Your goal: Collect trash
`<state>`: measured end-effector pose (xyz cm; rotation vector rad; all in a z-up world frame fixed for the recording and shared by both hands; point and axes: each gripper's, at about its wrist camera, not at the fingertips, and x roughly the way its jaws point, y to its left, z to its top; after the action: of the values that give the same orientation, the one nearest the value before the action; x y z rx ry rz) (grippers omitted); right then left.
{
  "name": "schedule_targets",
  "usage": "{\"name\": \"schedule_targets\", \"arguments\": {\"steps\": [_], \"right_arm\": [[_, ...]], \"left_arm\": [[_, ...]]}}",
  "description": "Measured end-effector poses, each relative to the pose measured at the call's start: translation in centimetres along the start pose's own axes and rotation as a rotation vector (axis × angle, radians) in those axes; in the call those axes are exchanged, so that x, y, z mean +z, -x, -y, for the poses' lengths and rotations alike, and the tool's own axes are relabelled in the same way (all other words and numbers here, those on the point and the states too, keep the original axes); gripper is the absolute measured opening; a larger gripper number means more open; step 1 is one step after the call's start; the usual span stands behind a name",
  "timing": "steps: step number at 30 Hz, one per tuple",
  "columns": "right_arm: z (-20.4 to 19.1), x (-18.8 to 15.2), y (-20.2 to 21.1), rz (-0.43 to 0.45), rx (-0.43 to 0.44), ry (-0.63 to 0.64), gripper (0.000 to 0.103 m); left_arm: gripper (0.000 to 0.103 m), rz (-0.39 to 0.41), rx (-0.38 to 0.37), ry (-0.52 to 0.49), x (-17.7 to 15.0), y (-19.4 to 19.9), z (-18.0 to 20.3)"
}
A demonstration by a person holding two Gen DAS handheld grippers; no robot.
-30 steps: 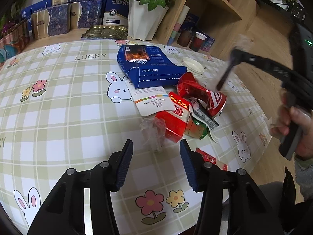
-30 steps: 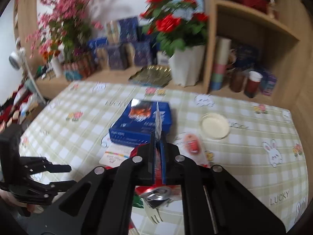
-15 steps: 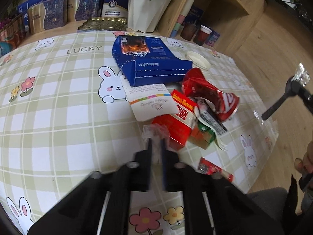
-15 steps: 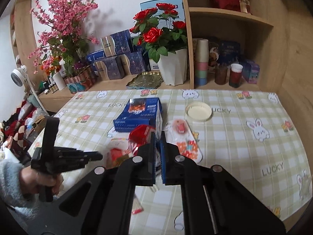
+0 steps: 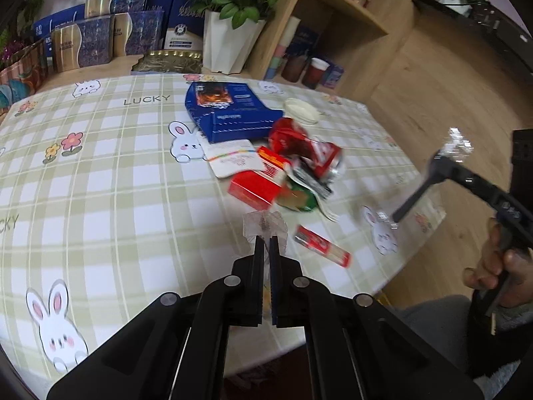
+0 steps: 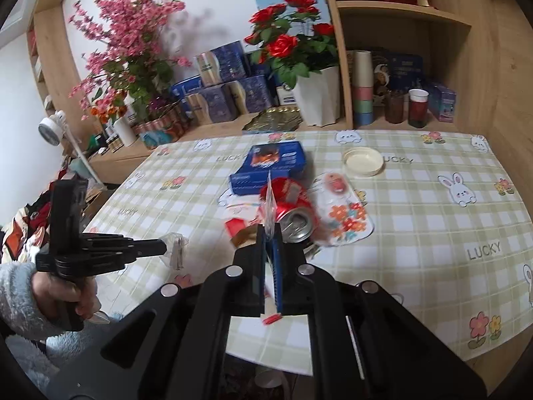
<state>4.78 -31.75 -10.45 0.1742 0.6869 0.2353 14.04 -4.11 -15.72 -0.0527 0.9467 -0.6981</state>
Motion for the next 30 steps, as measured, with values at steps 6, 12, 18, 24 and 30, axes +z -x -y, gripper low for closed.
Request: {"name": "schedule_targets", "arguments": {"steps": [6, 12, 18, 24, 30], "right_arm": [[-2.2, -2.5, 0.4, -0.039, 0.046, 0.026, 0.008], [-3.7, -5.4, 0.5, -0.085, 0.08, 0.042, 0.008], [-4.6, -8.2, 0.4, -0.141, 0.104, 0.034, 0.008], [-4.6, -9.6, 0.3, -0.174, 0.112, 0.014, 0.008], [-5.0, -10.0, 0.1, -0.193, 0.117, 0.013, 0.008]], "left_arm": [[0.003, -0.031, -0.042, -0.03, -4.7, 2.4, 2.2], [0.003, -0.098, -0.064, -0.053, -9.8, 2.5, 3.7], [0.003, -0.181, -0.066, -0.053, -13.1, 0.4, 4.1], [0.003, -0.254, -0.037, -0.041, -14.6, -2.0, 3.6], [0.024, -0.273, -0.036, -0.066, -15.2, -2.7, 3.9]]}}
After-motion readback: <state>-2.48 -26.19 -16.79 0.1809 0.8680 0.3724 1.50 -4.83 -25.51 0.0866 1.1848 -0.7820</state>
